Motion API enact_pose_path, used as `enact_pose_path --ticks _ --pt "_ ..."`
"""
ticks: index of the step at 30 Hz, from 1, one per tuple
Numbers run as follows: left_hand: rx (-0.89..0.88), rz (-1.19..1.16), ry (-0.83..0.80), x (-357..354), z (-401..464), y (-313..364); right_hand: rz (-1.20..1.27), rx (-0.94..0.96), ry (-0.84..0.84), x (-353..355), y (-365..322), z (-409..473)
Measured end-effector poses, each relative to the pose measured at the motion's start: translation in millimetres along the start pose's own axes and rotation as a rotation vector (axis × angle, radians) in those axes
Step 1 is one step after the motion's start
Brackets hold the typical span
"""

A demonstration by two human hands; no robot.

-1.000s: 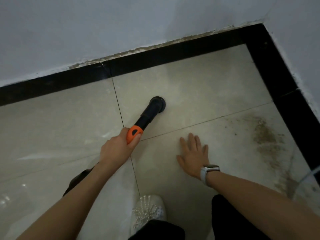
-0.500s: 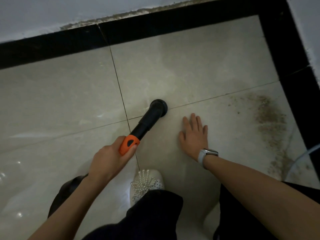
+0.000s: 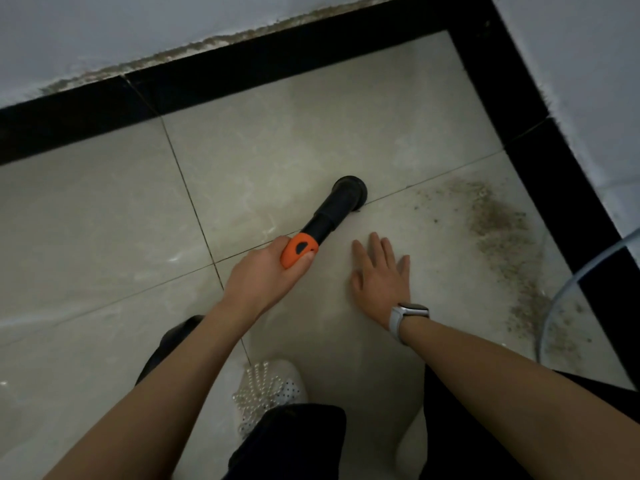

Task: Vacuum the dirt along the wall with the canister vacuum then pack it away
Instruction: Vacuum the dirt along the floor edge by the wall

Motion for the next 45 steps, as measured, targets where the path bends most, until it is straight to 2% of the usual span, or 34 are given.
enact_pose_path --ticks 2,4,6,7,10,12,15,18,24,27,31,35,41,45 --pt "-0.01 -0.018 -0.027 -3 4 6 0.087 -0.056 0.032 4 2 2" --pt "-0.017 -0.021 -0.044 -3 2 7 0.25 -0.102 0.145 13 -5 7" --pt "-0.02 -0.014 -0.051 -2 -4 3 0.548 -0.19 0.268 25 -20 16" --pt "-0.021 -0.012 -0.048 -1 -7 1 0.755 -0.282 0.264 30 -29 21" --pt "-0.006 0.004 -0.021 3 -16 -8 1.288 -0.576 0.012 35 -61 37" --pt "-0.002 0.022 0.001 6 -17 -13 1.394 -0.657 -0.083 34 -77 44" --pt "0.016 0.016 0.008 7 -11 -11 1.426 -0.782 -0.069 32 -89 53" --pt "-0.005 -0.008 -0.027 1 1 7 1.479 -0.87 0.017 36 -79 65" --pt "-0.184 0.029 -0.14 -37 31 69 1.417 -1.011 0.224 56 -6 93" --pt "-0.259 0.051 -0.183 -50 30 81 1.397 -1.008 0.306 74 38 110" --pt "-0.308 0.076 -0.172 -54 23 79 1.453 -0.994 0.243 87 66 123" --pt "-0.321 0.114 -0.116 -39 17 62 1.404 -0.98 0.247 72 55 119" --pt "-0.113 0.03 -0.096 -9 -8 11 1.366 -0.922 0.117 44 -30 89" --pt "0.038 0.012 -0.059 12 -29 -24 1.321 -0.844 -0.144 18 -94 54"
Point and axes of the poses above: each hand's wrist, its own z-axis towards the middle knuckle, its own x-axis out of the back of the hand, y = z × x, the point moved 3 cm from there along z, towards the middle knuckle, and after that the axes turned 11 degrees about y, right-handed, at the moved point
